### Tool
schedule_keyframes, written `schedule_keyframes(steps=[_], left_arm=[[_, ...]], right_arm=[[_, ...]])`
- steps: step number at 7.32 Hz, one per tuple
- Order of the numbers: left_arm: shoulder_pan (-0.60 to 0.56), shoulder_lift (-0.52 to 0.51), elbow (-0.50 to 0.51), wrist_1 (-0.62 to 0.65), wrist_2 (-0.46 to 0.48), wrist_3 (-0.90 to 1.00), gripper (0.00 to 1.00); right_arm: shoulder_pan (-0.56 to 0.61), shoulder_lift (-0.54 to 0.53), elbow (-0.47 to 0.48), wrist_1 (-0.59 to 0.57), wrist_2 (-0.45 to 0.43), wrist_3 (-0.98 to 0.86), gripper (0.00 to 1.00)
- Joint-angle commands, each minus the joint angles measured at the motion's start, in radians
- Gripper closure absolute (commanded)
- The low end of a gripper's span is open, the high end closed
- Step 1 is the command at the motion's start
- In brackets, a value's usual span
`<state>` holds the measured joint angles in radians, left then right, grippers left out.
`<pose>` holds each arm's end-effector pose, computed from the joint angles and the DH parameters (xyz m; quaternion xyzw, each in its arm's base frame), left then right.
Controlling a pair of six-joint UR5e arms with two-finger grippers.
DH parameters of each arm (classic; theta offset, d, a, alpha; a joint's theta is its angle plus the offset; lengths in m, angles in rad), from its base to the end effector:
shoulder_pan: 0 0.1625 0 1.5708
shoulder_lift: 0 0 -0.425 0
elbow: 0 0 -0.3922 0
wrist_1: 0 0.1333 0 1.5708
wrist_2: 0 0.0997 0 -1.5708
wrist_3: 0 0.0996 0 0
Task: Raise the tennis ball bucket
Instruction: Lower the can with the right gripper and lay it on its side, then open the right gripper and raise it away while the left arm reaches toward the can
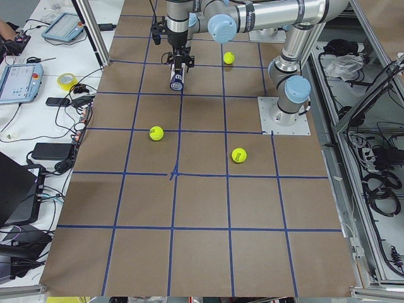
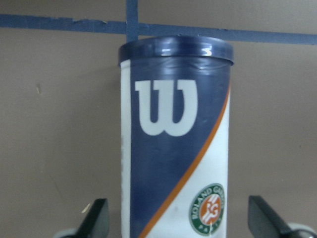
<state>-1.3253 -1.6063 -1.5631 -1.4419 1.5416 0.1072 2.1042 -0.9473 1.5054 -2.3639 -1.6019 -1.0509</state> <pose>-0.0066 -0.5340 0.4873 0.0683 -0.9963 0.0523 0.0055 0.4685 -0.5374 0.2262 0.7056 -0.6987 0.1094 0.0449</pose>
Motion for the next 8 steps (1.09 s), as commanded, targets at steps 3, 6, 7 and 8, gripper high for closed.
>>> schedule_keyframes(steps=[3, 6, 7, 8], left_arm=[[0.000, -0.007, -0.011, 0.001, -0.002, 0.002, 0.00], [0.000, -0.033, -0.061, 0.064, -0.164, -0.004, 0.00], [0.000, -0.055, -0.114, 0.139, -0.193, -0.014, 0.00], [0.000, -0.081, -0.174, 0.235, -0.199, -0.014, 0.00]], right_arm=[[-0.038, -0.120, 0.003, 0.061, 0.034, 0.032, 0.01], [-0.238, -0.282, 0.006, 0.332, 0.109, 0.130, 0.00], [-0.300, -0.360, 0.006, 0.406, 0.118, 0.137, 0.00], [-0.337, -0.420, 0.006, 0.476, 0.122, 0.214, 0.00]])
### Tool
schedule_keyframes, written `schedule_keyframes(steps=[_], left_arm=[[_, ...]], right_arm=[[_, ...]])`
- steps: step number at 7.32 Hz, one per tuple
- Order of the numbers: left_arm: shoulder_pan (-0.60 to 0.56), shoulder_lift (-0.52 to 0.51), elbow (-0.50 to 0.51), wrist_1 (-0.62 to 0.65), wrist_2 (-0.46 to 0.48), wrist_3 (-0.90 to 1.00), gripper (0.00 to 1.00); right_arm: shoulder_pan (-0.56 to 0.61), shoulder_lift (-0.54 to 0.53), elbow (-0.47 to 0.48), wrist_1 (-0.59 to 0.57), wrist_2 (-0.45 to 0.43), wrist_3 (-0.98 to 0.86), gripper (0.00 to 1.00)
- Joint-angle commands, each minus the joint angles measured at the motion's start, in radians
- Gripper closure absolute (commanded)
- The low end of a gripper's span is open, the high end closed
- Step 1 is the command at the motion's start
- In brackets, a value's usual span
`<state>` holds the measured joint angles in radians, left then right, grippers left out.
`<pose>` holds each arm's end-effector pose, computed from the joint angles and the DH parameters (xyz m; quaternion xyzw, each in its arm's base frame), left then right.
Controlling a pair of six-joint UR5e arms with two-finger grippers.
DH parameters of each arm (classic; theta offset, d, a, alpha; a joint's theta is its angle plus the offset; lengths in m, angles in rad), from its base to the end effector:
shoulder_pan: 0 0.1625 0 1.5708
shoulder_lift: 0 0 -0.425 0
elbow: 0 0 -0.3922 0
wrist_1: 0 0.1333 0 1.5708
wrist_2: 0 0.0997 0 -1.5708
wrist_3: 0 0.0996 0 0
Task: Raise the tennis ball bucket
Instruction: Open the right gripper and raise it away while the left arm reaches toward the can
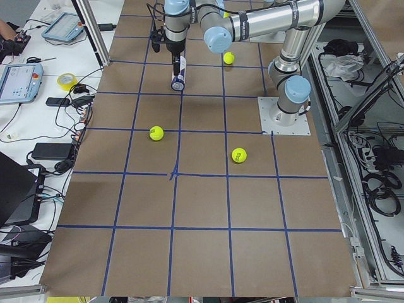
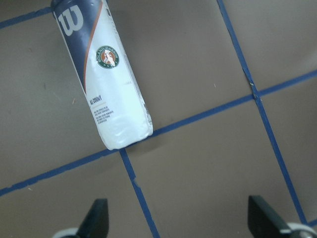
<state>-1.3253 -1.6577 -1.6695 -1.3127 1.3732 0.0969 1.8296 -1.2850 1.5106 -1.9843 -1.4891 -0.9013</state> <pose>-0.0197 -0.5502 0.4233 0.0703 -0.9920 0.0523 0.0910 0.2950 -0.5618 0.4036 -0.5484 0.8300 -0.1018 0.0090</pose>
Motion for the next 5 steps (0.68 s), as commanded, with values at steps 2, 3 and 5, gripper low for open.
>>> schedule_keyframes(steps=[2, 3, 5], left_arm=[[-0.003, -0.075, -0.108, 0.179, -0.181, 0.000, 0.00], [-0.006, -0.098, -0.110, 0.179, -0.210, 0.004, 0.00], [-0.009, -0.154, -0.125, 0.220, -0.299, 0.006, 0.00]], right_arm=[[-0.069, -0.147, -0.001, 0.134, -0.002, 0.345, 0.00], [-0.073, -0.170, -0.003, 0.198, -0.005, 0.413, 0.00], [-0.149, -0.232, -0.003, 0.298, -0.039, 0.629, 0.00]])
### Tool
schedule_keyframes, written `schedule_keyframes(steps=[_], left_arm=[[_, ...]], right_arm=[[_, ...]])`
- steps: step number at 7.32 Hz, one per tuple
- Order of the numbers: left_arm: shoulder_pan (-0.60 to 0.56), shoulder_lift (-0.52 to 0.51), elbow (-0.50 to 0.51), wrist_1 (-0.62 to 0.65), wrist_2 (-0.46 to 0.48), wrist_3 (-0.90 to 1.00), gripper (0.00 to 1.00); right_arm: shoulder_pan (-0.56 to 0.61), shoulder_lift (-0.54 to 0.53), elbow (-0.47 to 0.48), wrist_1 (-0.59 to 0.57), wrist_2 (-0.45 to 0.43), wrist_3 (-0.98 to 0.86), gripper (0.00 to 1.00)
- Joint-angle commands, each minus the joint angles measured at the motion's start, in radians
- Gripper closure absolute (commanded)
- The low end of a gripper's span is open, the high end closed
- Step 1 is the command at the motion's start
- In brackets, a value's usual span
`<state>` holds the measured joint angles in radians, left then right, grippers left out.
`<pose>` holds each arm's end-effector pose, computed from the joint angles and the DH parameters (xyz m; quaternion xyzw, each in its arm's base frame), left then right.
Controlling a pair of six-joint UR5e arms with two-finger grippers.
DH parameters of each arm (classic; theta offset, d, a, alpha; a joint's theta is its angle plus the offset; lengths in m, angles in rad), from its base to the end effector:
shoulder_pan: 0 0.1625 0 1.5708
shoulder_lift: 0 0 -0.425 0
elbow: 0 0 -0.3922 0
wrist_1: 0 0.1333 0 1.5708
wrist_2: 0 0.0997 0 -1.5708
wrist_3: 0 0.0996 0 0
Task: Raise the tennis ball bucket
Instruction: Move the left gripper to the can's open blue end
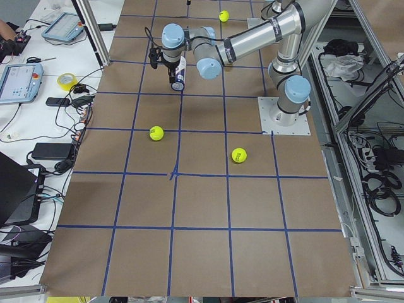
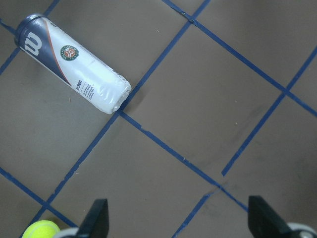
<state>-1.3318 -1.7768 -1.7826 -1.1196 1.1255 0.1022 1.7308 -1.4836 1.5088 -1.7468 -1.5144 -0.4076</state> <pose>-0.0415 -0.5742 0.3329 0.0630 -0.9732 0.0535 0.2148 0.2236 -0.5135 0.4927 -0.2811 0.9563 -0.0782 0.0186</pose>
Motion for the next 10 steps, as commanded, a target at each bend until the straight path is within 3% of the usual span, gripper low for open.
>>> schedule_keyframes(steps=[1, 3, 6, 10], left_arm=[[-0.003, -0.065, -0.040, 0.056, -0.088, 0.002, 0.00], [-0.013, -0.107, -0.072, 0.084, -0.115, 0.004, 0.00], [-0.055, -0.176, -0.077, 0.096, -0.113, 0.008, 0.00], [-0.090, -0.205, -0.078, 0.110, -0.113, 0.005, 0.00]], right_arm=[[-0.081, -0.068, 0.001, 0.117, -0.013, 0.197, 0.00], [-0.088, -0.092, 0.002, 0.199, -0.024, 0.372, 0.00], [-0.092, -0.092, 0.002, 0.210, -0.090, 0.360, 0.00], [-0.092, -0.096, 0.002, 0.210, -0.095, 0.360, 0.00]])
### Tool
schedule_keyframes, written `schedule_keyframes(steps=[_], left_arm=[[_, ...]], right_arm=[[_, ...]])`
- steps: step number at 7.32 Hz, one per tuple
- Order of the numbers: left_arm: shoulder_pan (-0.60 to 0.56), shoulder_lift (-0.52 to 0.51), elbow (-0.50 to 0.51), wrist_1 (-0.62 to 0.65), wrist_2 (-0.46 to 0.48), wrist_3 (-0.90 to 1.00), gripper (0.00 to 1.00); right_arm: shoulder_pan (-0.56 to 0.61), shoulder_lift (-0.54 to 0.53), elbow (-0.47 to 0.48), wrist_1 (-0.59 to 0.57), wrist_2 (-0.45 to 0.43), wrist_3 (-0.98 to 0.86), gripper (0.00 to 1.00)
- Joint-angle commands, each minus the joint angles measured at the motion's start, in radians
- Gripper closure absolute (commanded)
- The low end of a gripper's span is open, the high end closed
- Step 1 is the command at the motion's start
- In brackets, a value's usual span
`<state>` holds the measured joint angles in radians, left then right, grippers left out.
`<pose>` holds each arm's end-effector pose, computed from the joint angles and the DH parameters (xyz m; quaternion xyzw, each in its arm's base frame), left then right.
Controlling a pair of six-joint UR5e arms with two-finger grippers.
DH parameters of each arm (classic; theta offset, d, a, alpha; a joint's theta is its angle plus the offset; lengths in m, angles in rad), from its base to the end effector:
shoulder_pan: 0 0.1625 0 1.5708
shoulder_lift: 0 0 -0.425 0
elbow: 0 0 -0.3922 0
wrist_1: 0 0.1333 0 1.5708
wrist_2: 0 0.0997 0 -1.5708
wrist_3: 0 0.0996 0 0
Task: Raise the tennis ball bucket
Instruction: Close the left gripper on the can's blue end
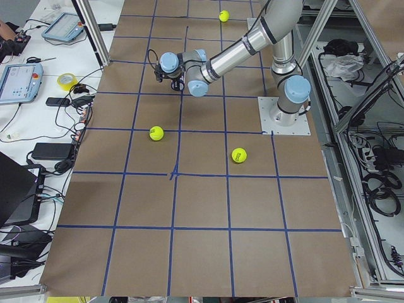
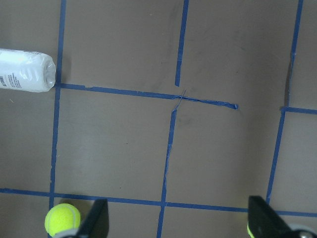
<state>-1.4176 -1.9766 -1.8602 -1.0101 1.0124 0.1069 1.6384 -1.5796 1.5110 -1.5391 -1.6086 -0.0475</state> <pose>-0.0990 -0.5783 0.2047 0.0407 -0.9584 -0.0284 0.2810 0.1624 -0.4810 0.5186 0.0572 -0.9980 0.0186 0.0187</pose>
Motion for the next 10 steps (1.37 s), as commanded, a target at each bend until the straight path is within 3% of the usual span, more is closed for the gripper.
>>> schedule_keyframes(steps=[1, 3, 4, 5, 6, 7, 10], left_arm=[[-0.009, -0.005, -0.001, 0.001, 0.000, 0.002, 0.00], [-0.010, -0.011, 0.001, 0.007, -0.003, 0.001, 0.00], [-0.011, -0.011, 0.001, 0.004, -0.017, 0.002, 0.19], [-0.011, -0.013, 0.001, 0.004, -0.017, 0.002, 0.50], [-0.011, -0.011, 0.001, 0.004, -0.015, 0.004, 0.64], [-0.011, -0.011, 0.002, 0.004, -0.015, -0.012, 0.97], [-0.011, -0.004, 0.038, -0.013, 0.000, -0.109, 1.00]], right_arm=[[0.000, 0.000, 0.000, 0.002, -0.001, 0.000, 0.00], [0.000, 0.000, 0.000, -0.004, -0.002, -0.002, 0.00], [0.000, 0.000, 0.000, -0.001, -0.001, -0.002, 0.00], [0.000, 0.000, 0.000, -0.004, -0.002, -0.002, 0.00], [0.000, 0.000, 0.000, -0.004, -0.001, -0.002, 0.00], [0.000, 0.000, 0.000, -0.006, -0.001, -0.002, 0.00], [0.000, 0.000, 0.000, -0.007, -0.001, -0.002, 0.00]])
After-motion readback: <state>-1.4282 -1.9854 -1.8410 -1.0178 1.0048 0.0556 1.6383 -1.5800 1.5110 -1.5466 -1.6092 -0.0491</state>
